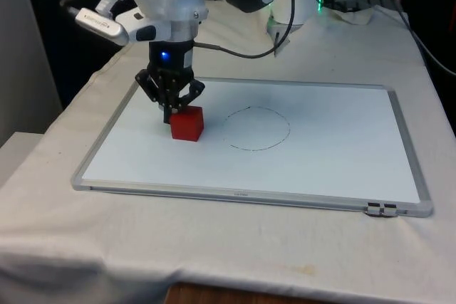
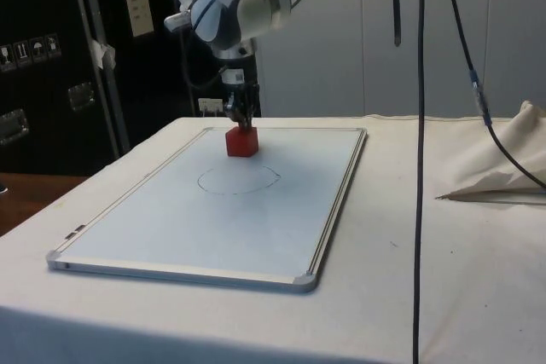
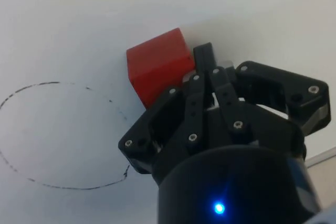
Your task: Push the cube into the marked area.
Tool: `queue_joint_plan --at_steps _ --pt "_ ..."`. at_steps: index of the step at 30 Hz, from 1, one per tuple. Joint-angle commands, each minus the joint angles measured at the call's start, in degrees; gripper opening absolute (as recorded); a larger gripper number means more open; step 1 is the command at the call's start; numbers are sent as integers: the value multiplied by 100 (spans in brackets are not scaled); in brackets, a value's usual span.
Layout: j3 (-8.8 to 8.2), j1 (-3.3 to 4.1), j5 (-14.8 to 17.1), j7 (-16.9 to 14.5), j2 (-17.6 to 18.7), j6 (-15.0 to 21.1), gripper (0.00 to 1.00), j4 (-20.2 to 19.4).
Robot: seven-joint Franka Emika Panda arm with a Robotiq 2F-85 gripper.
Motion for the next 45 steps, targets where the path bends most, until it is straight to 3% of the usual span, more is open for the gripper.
queue_joint_plan --at_steps 1,2,8,9,10,18,19,20,27,28,29,36,37,38,42,45 --pt "0 0 0 0 0 0 0 0" --pt "109 -57 92 -46 17 -63 0 69" --pt "195 -29 183 -80 -17 -183 0 149" --pt "132 6 126 -29 6 -172 0 149" --pt "206 -29 189 -92 -23 -195 0 149" --pt "264 -23 309 -350 -46 -269 0 149" --pt "183 11 252 -281 -29 -258 0 160" --pt "269 -23 321 -384 -46 -275 0 149" --pt "286 -34 481 -745 -40 -321 0 160" --pt "195 11 418 -676 -34 -304 0 160" --pt "286 -34 504 -785 -40 -332 0 160" --pt "269 -34 659 -1134 -23 -498 0 241" --pt "201 11 613 -1089 -29 -476 0 218" --pt "269 -40 659 -1157 -23 -544 0 258" --pt "264 -40 682 -1261 -6 -710 0 315" --pt "246 11 688 -1261 -29 -825 0 315"
